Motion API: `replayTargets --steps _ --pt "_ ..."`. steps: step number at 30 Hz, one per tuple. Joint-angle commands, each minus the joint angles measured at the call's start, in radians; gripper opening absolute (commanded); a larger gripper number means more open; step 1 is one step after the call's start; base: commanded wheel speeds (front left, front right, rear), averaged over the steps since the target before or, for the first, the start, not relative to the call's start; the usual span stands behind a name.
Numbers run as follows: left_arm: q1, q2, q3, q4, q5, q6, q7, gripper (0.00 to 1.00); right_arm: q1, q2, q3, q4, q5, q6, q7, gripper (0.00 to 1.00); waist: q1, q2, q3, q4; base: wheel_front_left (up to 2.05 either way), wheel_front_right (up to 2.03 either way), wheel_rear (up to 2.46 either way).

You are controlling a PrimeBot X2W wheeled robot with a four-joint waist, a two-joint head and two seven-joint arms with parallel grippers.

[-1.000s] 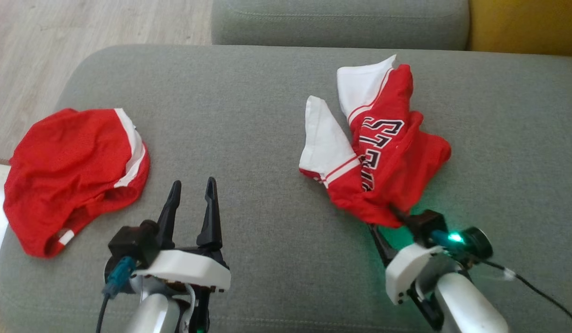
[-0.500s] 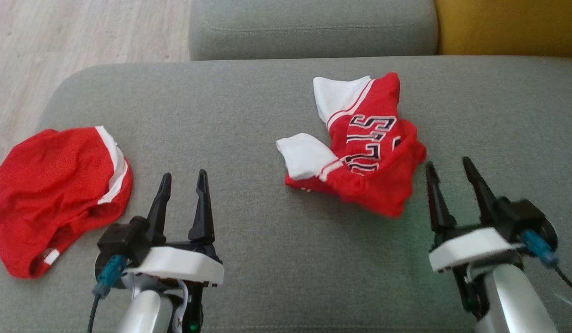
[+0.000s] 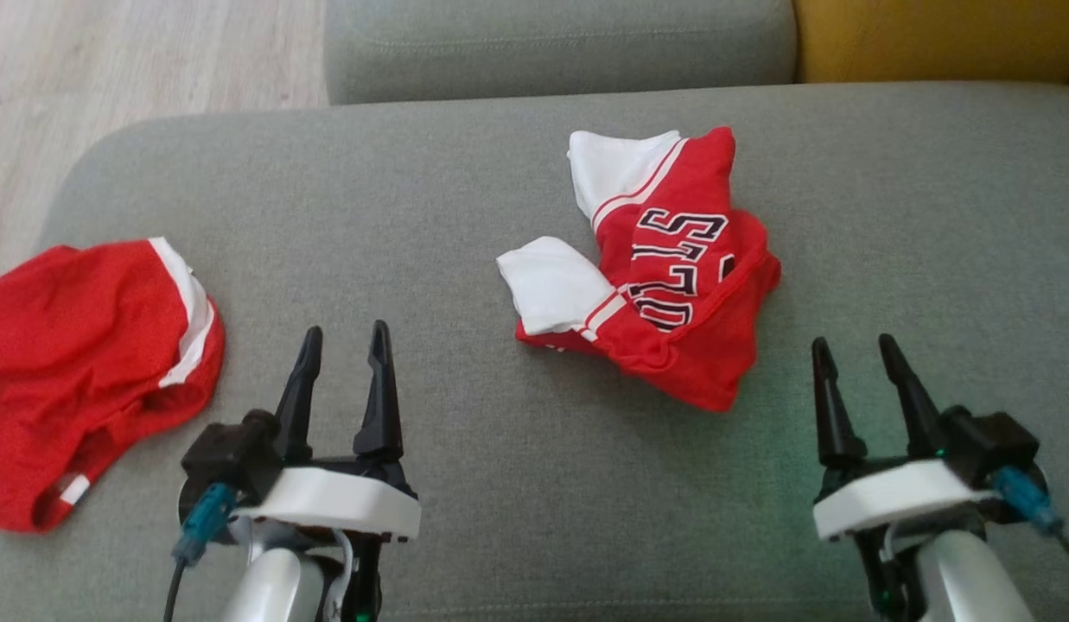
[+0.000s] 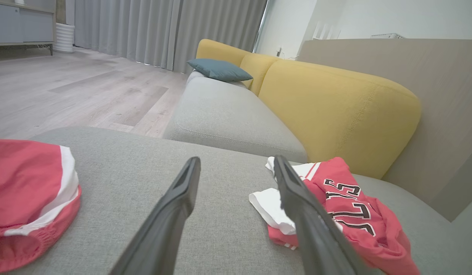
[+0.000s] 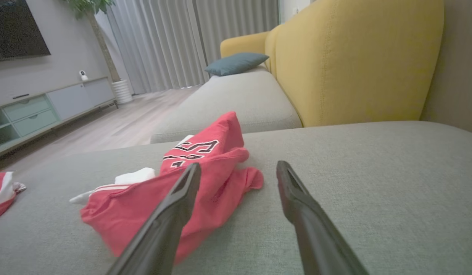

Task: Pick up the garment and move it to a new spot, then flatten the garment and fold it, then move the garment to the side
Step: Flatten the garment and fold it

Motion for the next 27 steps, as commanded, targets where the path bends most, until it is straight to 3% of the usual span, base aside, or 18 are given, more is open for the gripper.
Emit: replayTargets --steps 1,9,20,27 --pt "-0.044 0.002 0.033 -0.034 0.005 -0.006 -0.005 1.00 -0.066 -0.001 0.012 -0.022 0.008 0.004 0.005 1.00 0.0000 -0.0001 0.009 0.007 0.00 0.00 0.00" --pt "-0.071 0.002 0.009 -0.016 -0.004 -0.014 -0.005 1.00 -0.275 -0.001 -0.083 0.131 0.037 0.004 0.140 1.00 0.0000 -0.0001 0.078 0.071 0.00 0.00 0.00" --pt "-0.117 0.002 -0.028 0.001 -0.013 -0.021 -0.005 1.00 -0.601 -0.001 -0.268 0.535 0.084 0.004 0.296 1.00 0.0000 -0.0001 0.156 0.170 0.00 0.00 0.00" --pt "-0.120 0.002 -0.036 0.007 -0.019 -0.017 -0.005 1.00 -0.697 -0.001 -0.396 0.713 -0.033 0.004 0.284 1.00 0.0000 -0.0001 0.160 0.200 0.00 0.00 0.00"
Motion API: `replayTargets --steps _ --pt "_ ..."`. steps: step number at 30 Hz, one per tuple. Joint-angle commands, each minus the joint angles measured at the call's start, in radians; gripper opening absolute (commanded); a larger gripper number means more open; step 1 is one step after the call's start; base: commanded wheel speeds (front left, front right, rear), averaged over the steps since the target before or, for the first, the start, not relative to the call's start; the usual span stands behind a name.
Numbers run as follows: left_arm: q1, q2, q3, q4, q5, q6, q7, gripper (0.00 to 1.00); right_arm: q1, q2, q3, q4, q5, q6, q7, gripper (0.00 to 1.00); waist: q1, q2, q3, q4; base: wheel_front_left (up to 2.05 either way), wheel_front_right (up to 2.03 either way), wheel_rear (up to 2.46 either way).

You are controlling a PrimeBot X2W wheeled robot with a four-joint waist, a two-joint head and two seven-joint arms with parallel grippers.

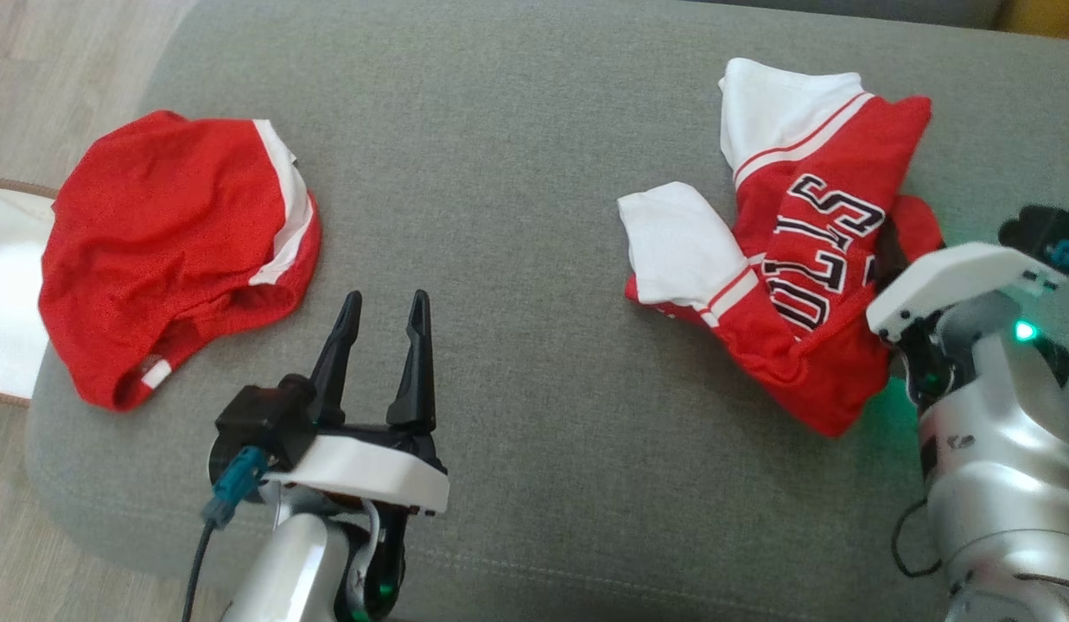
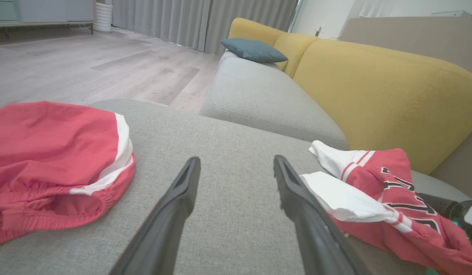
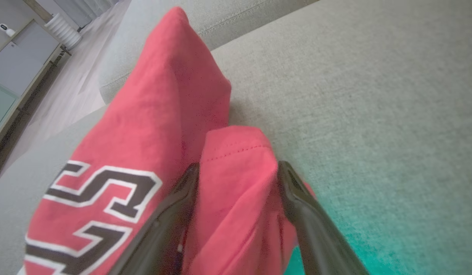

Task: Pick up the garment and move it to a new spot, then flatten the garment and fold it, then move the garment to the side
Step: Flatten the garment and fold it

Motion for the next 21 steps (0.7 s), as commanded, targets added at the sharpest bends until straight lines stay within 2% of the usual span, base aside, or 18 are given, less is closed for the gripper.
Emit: replayTargets --steps 1,4,5,7,15,21 --pt "-0.035 0.002 0.030 -0.027 -0.008 0.000 -0.005 1.00 -0.053 0.001 -0.013 0.006 -0.025 0.004 -0.019 1.00 0.0000 0.0000 -0.003 0.005 0.00 0.00 0.00" --pt "-0.033 0.002 0.029 -0.026 -0.009 0.001 -0.005 1.00 -0.073 0.001 -0.032 0.041 -0.030 0.004 -0.026 1.00 0.0000 0.0000 -0.004 0.008 0.00 0.00 0.00" --pt "-0.032 0.002 0.029 -0.026 -0.010 0.002 -0.005 1.00 -0.081 0.001 -0.037 0.057 -0.035 0.004 -0.032 0.80 0.0000 0.0000 -0.005 0.008 0.00 0.00 0.00" --pt "-0.029 0.002 0.029 -0.025 -0.010 0.003 -0.005 1.00 -0.094 0.001 -0.044 0.087 -0.043 0.004 -0.046 0.00 0.0000 0.0000 -0.009 0.007 0.00 0.00 0.00" --pt "-0.013 0.002 0.036 -0.020 -0.005 0.005 -0.005 1.00 -0.121 0.001 -0.060 0.131 -0.094 0.004 -0.168 0.00 0.0000 0.0000 -0.044 -0.023 0.00 0.00 0.00" --pt "0.001 0.002 0.045 -0.024 -0.004 0.010 -0.005 1.00 -0.133 -0.017 -0.118 0.031 -0.222 0.004 -0.264 0.00 0.0000 0.0000 -0.081 -0.059 0.00 0.00 0.00"
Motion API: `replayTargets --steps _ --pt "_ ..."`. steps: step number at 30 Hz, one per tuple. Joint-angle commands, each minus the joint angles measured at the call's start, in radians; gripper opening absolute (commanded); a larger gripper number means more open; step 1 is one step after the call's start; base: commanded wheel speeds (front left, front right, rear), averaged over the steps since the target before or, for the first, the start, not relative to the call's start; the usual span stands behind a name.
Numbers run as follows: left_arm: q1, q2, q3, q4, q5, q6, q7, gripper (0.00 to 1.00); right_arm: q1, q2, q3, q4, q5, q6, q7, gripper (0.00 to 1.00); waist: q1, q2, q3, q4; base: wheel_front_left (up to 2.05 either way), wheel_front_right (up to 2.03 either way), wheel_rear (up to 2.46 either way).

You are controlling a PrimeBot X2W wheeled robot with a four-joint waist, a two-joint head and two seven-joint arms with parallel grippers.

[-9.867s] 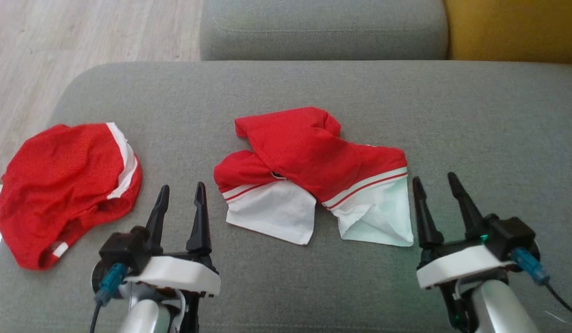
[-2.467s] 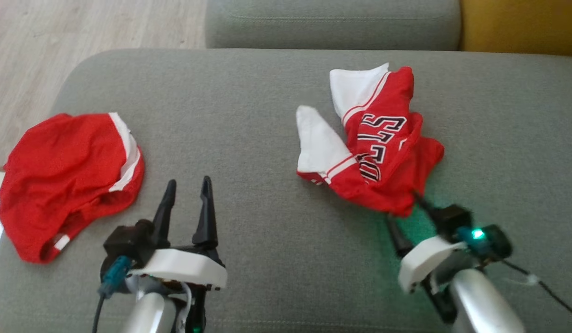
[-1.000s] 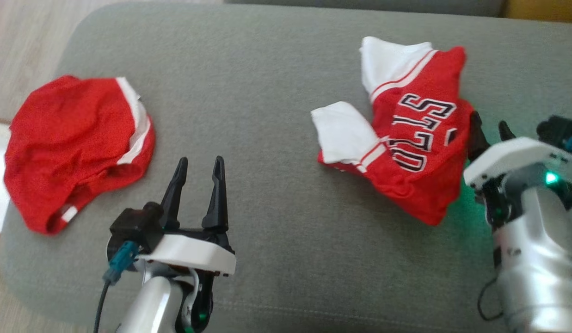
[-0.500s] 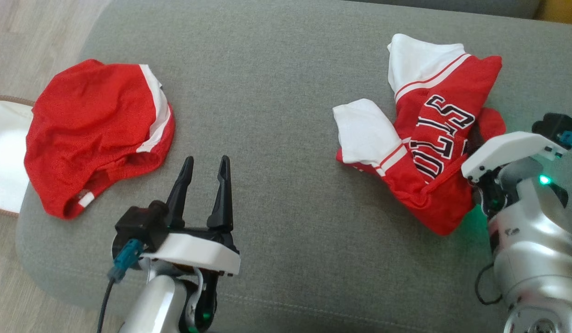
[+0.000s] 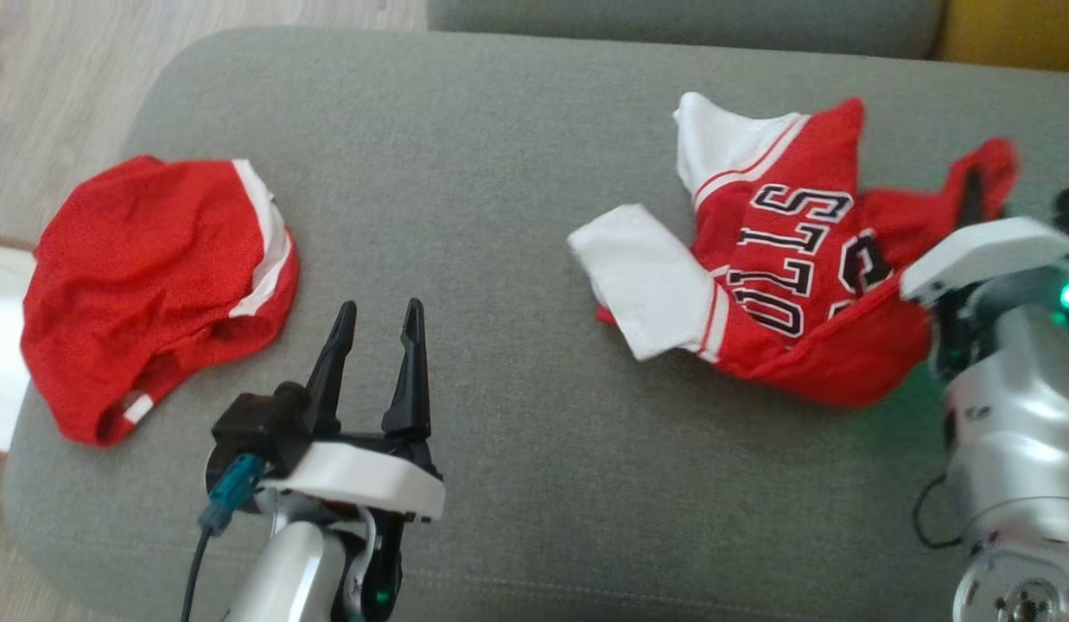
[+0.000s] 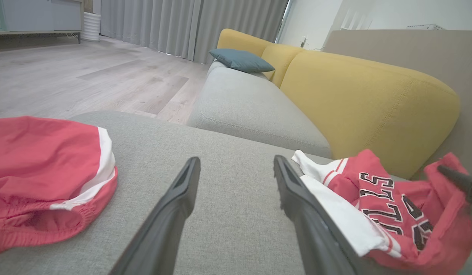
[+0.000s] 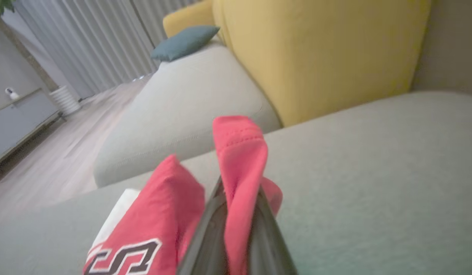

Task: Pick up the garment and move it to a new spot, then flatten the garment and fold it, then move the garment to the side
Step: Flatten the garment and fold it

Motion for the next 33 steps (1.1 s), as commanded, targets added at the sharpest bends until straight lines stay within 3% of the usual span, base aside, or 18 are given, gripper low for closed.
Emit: replayTargets --steps 1,9,15,16,17,22,27,33 --pt "-0.009 0.002 0.040 -0.031 0.003 0.005 -0.005 1.00 -0.058 -0.004 0.005 -0.059 -0.021 0.004 -0.025 0.00 0.0000 0.0000 -0.014 -0.014 0.00 0.00 0.00" --pt "0.014 0.002 0.058 -0.041 -0.004 0.015 -0.005 1.00 0.073 0.013 -0.168 -0.327 -0.084 0.004 -0.066 0.00 0.0000 0.0000 -0.044 -0.051 0.00 0.00 0.00" --pt "0.021 0.002 0.068 -0.046 -0.005 0.015 -0.005 1.00 0.234 0.015 -0.190 -0.307 0.034 0.004 -0.069 0.00 0.0000 0.0000 -0.048 -0.081 0.00 0.00 0.00" --pt "0.022 0.002 0.069 -0.045 -0.004 0.014 -0.005 1.00 0.254 0.015 -0.188 -0.294 0.045 0.004 -0.073 0.07 0.0000 0.0000 -0.049 -0.088 0.00 0.00 0.00" --pt "0.023 0.002 0.071 -0.045 -0.002 0.013 -0.005 1.00 0.272 0.015 -0.185 -0.282 0.049 0.004 -0.077 1.00 0.0000 0.0000 -0.050 -0.095 0.00 0.00 0.00" --pt "0.021 0.002 0.075 -0.041 0.006 0.007 -0.005 1.00 0.300 0.015 -0.130 -0.235 0.065 0.004 -0.092 1.00 0.0000 0.0000 -0.059 -0.123 0.00 0.00 0.00" --pt "0.021 0.002 0.076 -0.039 0.007 0.007 -0.005 1.00 0.300 0.015 -0.044 -0.287 0.094 0.004 -0.096 1.00 0.0000 0.0000 -0.069 -0.133 0.00 0.00 0.00" --pt "0.027 0.002 0.073 -0.034 0.009 0.005 -0.005 1.00 0.378 0.015 0.243 -0.457 0.223 0.004 -0.097 1.00 0.0000 0.0000 -0.087 -0.130 0.00 0.00 0.00"
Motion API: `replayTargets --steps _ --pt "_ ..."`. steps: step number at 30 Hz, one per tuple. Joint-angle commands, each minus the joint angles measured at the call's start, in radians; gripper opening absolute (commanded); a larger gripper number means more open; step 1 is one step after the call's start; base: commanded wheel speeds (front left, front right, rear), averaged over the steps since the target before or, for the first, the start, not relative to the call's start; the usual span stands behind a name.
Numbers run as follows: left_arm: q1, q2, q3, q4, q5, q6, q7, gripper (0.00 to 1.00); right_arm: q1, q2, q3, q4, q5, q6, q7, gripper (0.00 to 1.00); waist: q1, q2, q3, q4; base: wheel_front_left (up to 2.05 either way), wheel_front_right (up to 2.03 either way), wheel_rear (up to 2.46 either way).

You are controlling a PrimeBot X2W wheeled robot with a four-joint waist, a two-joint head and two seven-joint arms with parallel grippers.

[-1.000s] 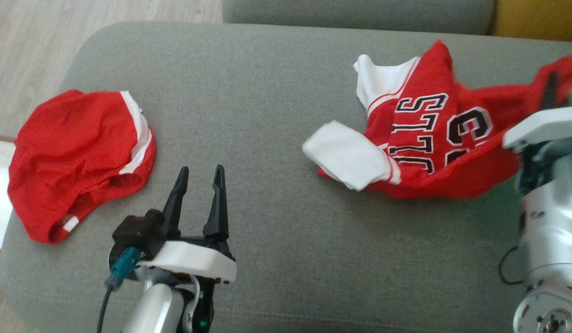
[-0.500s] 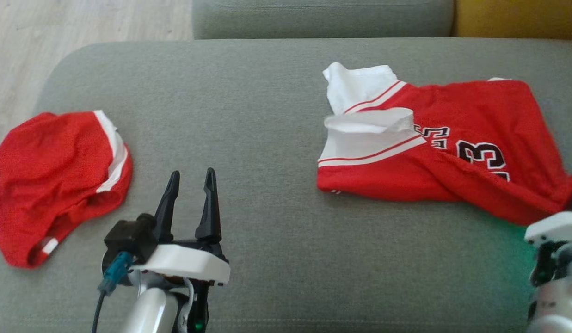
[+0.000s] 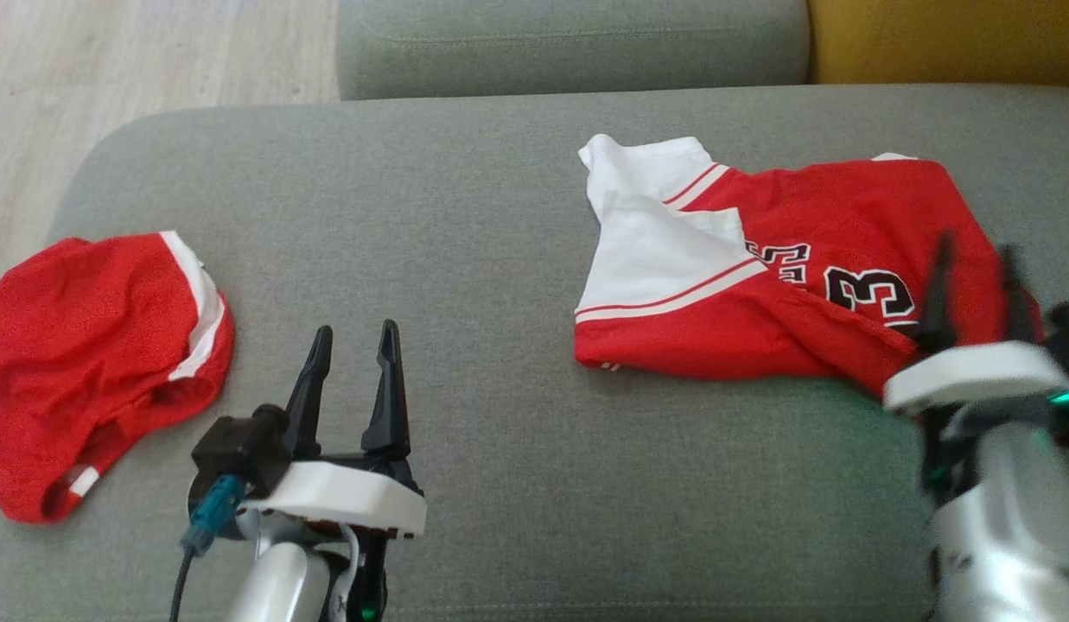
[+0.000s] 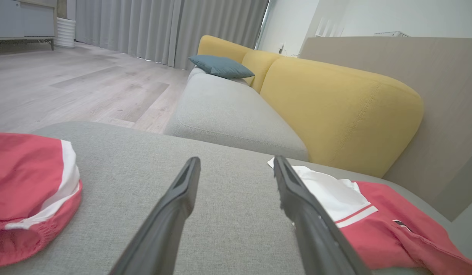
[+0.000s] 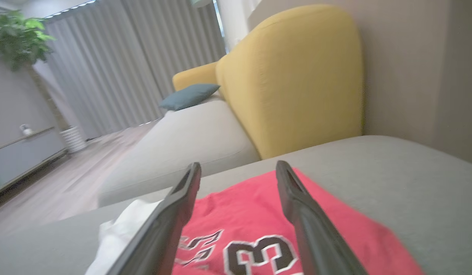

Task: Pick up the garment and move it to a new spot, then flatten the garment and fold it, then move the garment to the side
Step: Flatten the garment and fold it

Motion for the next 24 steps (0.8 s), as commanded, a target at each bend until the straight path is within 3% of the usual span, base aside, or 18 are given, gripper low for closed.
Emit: replayTargets --steps 1,5,9,19,24 --pt "-0.023 0.002 0.030 -0.027 0.009 0.000 -0.005 1.00 0.027 -0.003 0.084 -0.048 0.025 0.004 -0.011 1.00 0.0000 -0.0001 -0.005 0.006 0.00 0.00 0.00" --pt "-0.021 0.002 0.027 -0.029 0.009 0.001 -0.005 1.00 0.104 -0.003 0.244 -0.127 0.071 0.004 0.001 1.00 0.0000 -0.0001 -0.012 0.029 0.00 0.00 0.00" --pt "-0.017 0.002 0.024 -0.030 0.006 0.004 -0.005 1.00 0.160 -0.003 0.321 -0.176 0.072 0.004 0.031 1.00 0.0000 -0.0001 -0.014 0.062 0.00 0.00 0.00" --pt "-0.022 0.002 0.019 -0.033 0.005 0.001 -0.005 1.00 0.129 -0.003 0.338 -0.229 -0.032 0.004 0.117 1.00 0.0000 -0.0001 0.022 0.136 0.00 0.00 0.00" --pt "-0.047 0.002 0.004 -0.033 -0.001 -0.006 -0.005 1.00 0.010 -0.013 0.332 -0.168 -0.129 0.004 0.213 1.00 0.0000 -0.0001 0.076 0.180 0.00 0.00 0.00"
